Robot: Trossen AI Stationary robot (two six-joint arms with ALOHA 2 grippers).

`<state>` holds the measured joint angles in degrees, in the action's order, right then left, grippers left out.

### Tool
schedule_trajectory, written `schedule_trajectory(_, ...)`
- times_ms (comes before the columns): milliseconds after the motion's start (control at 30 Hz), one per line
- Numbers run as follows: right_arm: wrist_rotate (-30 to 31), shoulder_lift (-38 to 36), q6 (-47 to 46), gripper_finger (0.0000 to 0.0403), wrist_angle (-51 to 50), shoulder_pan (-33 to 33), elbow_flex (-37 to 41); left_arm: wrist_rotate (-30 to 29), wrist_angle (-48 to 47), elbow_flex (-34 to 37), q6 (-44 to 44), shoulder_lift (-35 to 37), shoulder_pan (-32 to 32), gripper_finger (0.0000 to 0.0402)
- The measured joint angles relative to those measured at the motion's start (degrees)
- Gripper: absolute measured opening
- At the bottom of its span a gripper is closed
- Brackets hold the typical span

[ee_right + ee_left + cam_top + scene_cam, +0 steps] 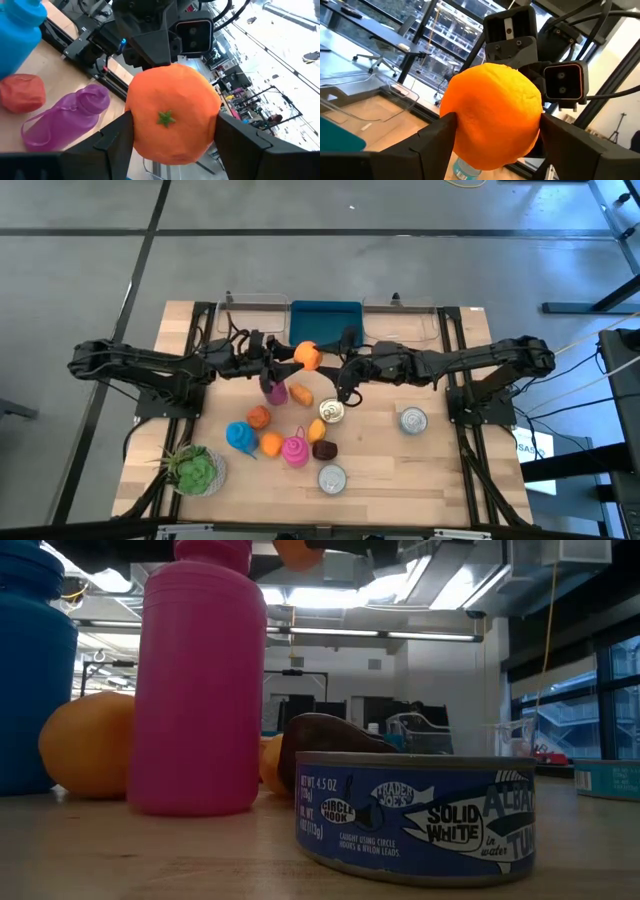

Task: Pick & Place Food Item
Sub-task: Put the right orange into the left transparent bin

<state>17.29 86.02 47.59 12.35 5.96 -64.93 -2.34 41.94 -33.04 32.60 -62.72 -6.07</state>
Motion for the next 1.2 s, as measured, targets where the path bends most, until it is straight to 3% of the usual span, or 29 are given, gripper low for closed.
schedule_trajectory(433,2.39,-0.18,-0.58,0.0238,-0.50,-2.15,-0.04,-4.84,-5.28,-6.70,-2.33,-4.30,2.01,0.0295)
schedule_trajectory(767,3.12,0.15,-2.18,0.0238,-3.05,-2.04,-0.13,-3.48,-8.95,-11.97,-3.12,-10.33,1.31,0.0295)
schedule_trajectory(1200,2.43,0.20,-2.18,0.0238,-4.45,-1.81,-0.13,-6.45,-9.48,-12.31,-7.77,-10.10,1.40,0.0294)
